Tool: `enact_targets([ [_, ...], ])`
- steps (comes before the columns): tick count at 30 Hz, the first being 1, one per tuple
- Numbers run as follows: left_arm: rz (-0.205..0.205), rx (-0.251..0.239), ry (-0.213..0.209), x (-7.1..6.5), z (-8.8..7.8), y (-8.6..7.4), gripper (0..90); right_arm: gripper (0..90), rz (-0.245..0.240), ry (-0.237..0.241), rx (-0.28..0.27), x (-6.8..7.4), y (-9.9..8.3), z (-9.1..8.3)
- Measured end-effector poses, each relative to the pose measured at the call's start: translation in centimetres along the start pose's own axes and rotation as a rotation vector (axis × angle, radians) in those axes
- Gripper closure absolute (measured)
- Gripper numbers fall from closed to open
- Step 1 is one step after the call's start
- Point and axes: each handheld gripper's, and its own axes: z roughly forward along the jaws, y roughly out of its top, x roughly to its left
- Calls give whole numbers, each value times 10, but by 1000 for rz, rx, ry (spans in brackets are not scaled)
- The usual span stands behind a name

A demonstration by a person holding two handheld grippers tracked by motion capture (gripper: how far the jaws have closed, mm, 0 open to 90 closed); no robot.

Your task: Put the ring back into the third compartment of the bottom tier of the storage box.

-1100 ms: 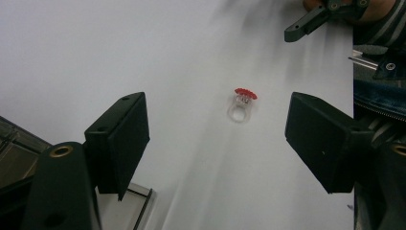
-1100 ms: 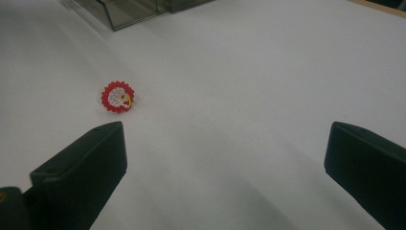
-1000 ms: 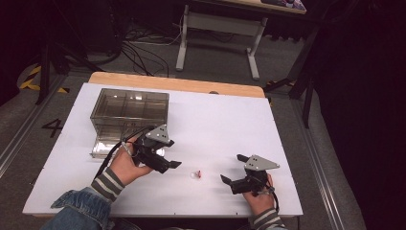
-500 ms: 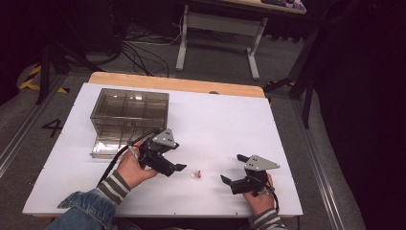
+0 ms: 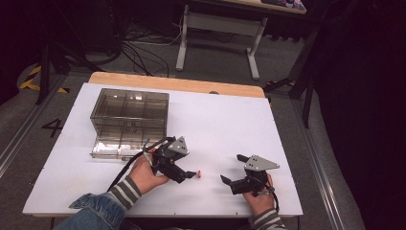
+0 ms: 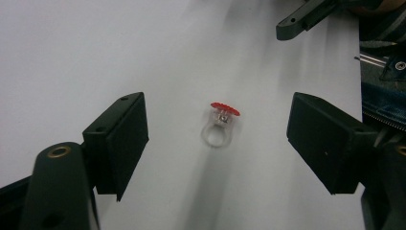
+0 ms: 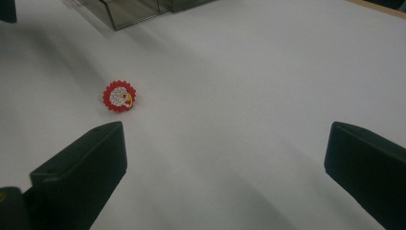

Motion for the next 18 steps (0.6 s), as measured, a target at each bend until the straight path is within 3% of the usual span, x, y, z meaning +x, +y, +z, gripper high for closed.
enact_targets([
  [18, 1, 26, -26, -5, 31, 4, 239, 15, -6, 1, 3, 0, 0, 0],
])
